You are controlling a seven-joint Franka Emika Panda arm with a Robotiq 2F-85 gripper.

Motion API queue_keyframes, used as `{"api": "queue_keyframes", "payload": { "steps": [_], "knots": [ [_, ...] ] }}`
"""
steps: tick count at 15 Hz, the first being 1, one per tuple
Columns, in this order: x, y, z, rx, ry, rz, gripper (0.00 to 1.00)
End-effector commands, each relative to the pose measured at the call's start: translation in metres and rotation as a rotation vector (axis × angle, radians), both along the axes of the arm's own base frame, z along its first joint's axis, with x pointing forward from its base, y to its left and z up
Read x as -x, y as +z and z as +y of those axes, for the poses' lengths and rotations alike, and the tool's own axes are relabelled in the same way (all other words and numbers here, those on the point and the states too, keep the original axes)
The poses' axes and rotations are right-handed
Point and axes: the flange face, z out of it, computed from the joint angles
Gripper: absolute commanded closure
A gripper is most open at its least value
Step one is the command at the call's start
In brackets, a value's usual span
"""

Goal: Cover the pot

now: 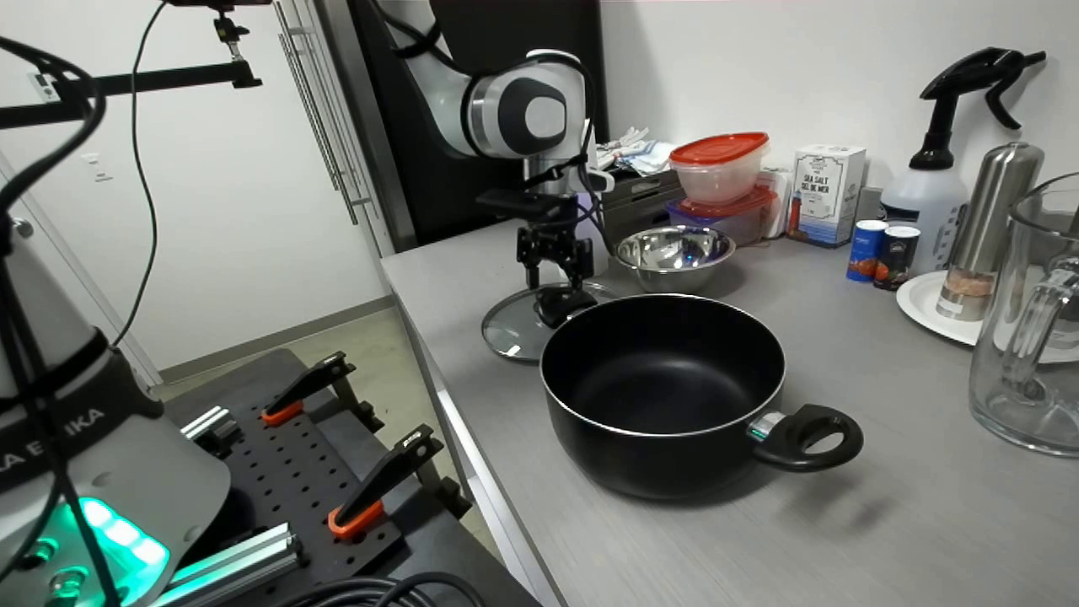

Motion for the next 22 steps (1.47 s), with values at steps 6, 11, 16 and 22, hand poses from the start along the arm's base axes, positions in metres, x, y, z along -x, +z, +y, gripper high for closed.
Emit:
{"api": "queue_keyframes", "payload": {
  "steps": [6, 11, 16, 22],
  "knots": [
    [-0.003, -0.004, 0.005, -0.005, 0.034, -0.009, 0.69],
    [-0.002, 0.0, 0.006, -0.005, 0.037, -0.01, 0.75],
    [0.009, 0.015, 0.014, -0.002, 0.044, -0.014, 0.75],
    [0.026, 0.04, 0.046, 0.002, 0.102, -0.025, 0.75]
  ]
}}
